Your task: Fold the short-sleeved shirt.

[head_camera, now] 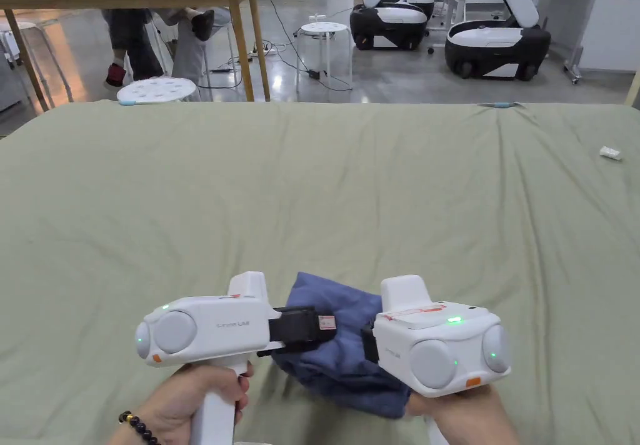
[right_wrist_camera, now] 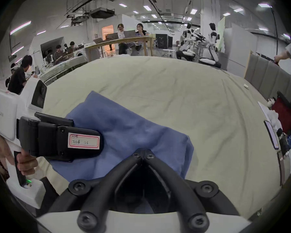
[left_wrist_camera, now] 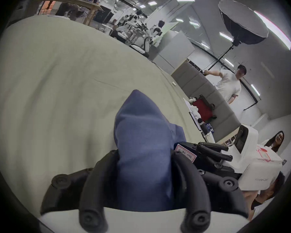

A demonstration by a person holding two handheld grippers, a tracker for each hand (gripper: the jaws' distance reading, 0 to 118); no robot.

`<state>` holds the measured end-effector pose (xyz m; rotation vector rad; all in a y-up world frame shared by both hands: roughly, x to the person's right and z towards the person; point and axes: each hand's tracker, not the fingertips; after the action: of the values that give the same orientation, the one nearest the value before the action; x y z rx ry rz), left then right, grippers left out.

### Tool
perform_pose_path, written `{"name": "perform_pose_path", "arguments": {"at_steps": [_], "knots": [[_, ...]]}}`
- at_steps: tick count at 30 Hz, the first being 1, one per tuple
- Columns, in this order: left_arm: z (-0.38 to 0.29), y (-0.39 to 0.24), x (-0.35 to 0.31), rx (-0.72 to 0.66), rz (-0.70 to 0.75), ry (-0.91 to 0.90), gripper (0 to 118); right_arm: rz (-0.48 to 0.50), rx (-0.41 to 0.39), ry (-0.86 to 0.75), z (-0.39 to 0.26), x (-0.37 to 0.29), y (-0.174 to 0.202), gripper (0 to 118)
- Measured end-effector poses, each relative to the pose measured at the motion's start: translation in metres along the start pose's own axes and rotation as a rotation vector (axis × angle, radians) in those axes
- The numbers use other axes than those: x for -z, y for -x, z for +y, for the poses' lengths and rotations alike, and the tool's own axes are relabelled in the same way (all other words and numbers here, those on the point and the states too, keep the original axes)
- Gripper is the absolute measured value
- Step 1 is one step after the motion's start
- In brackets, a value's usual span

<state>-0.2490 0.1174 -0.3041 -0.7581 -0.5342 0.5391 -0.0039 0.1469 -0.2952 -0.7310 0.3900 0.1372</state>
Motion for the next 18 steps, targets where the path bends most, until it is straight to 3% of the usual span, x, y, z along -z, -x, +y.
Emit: {"name": "perform_pose_path", "arguments": {"at_steps": [3,11,18], "knots": [[0.009,0.026,-0.033,-0.005,0.039,-0.025,39,0.026,-0.061,-0.008,0.015,0.012,0.037,0],[0.041,0.125,-0.135,-0.055,0.143,-0.094,39,0.139,-0.124,-0.079,0.062,0.033,0.134,0],[0.064,0.203,-0.216,-0.060,0.242,-0.161,39,0.167,-0.209,-0.117,0.090,0.062,0.207,0]]}}
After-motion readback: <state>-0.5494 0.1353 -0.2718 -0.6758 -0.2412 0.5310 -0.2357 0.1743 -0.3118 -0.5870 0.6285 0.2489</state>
